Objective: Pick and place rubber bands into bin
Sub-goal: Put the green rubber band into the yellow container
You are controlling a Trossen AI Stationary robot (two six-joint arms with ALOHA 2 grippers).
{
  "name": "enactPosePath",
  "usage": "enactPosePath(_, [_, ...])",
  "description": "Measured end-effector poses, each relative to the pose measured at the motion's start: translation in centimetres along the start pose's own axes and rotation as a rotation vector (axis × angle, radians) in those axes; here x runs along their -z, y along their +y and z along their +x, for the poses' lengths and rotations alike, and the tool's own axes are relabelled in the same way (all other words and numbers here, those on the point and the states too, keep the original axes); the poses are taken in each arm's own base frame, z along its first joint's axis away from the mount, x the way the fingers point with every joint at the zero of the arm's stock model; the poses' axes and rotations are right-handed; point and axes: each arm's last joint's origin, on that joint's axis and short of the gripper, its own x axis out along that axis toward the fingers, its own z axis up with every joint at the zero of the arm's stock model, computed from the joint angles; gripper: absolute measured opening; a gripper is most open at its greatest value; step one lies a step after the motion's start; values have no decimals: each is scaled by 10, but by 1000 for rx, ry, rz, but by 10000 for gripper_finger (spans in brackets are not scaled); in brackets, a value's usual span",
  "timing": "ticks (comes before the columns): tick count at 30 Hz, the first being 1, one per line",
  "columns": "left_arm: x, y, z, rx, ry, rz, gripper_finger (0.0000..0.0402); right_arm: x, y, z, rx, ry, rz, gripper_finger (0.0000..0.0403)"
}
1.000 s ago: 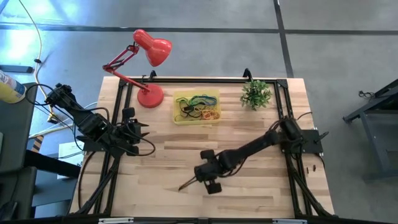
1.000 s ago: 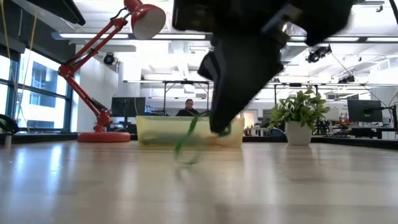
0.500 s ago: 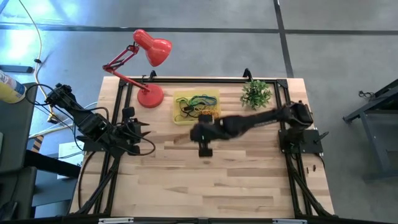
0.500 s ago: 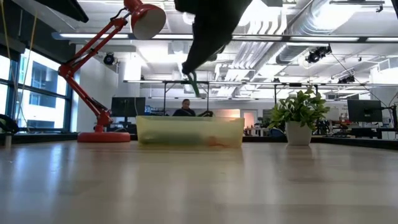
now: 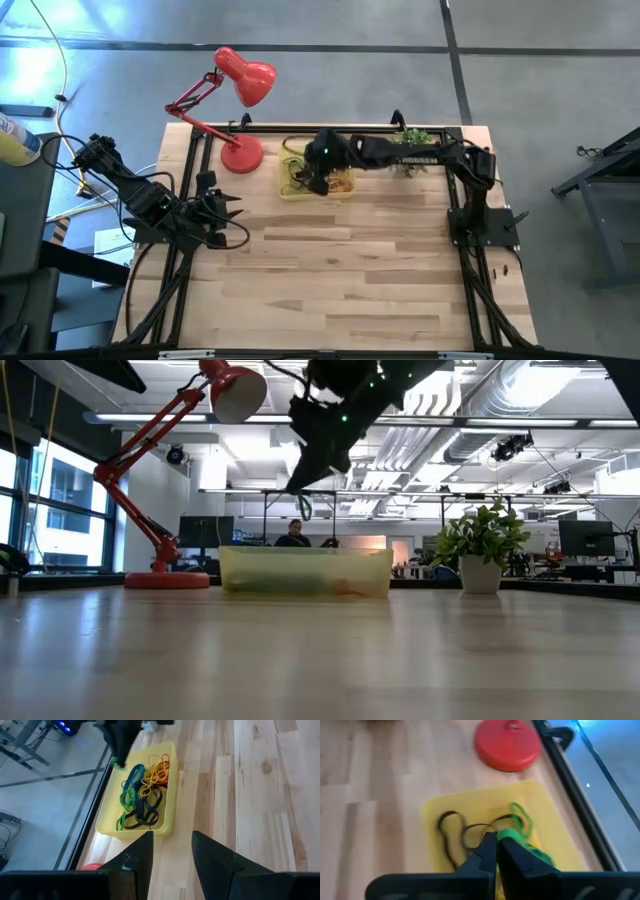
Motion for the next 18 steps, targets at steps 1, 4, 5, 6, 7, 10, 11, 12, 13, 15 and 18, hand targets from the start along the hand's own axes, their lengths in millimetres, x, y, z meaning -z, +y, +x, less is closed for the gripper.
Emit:
enactPosePath(1, [0,0,0,-1,0,0,124,1,-6,2,6,-6,11,1])
enactPosePath(4, [0,0,0,-4,-1,0,124,2,-21,6,8,-23,43,1])
enactPosePath(5, [0,0,0,-4,-2,0,124,2,-24,10,6,-32,48,1])
enactPosePath(6, [0,0,0,-7,-2,0,124,1,-27,11,6,-51,55,0])
enactPosePath(7, [0,0,0,-11,-4,0,124,1,-29,12,5,-56,60,0])
enactPosePath(10, [0,1,0,-21,-9,0,124,2,-34,20,7,-80,72,0])
enactPosePath(11, [0,1,0,-25,-11,0,124,4,-35,24,7,-77,79,0])
enactPosePath(12, [0,1,0,-30,-14,-1,124,5,-35,27,0,-78,92,0])
enactPosePath(13, [0,1,0,-31,-14,-1,124,6,-36,31,-8,-82,101,0])
enactPosePath(15, [-1,1,0,-32,-15,-2,124,11,-36,39,-19,-72,114,0])
enactPosePath(18, [-1,1,0,-32,-18,-4,124,17,-35,52,-23,-63,137,0])
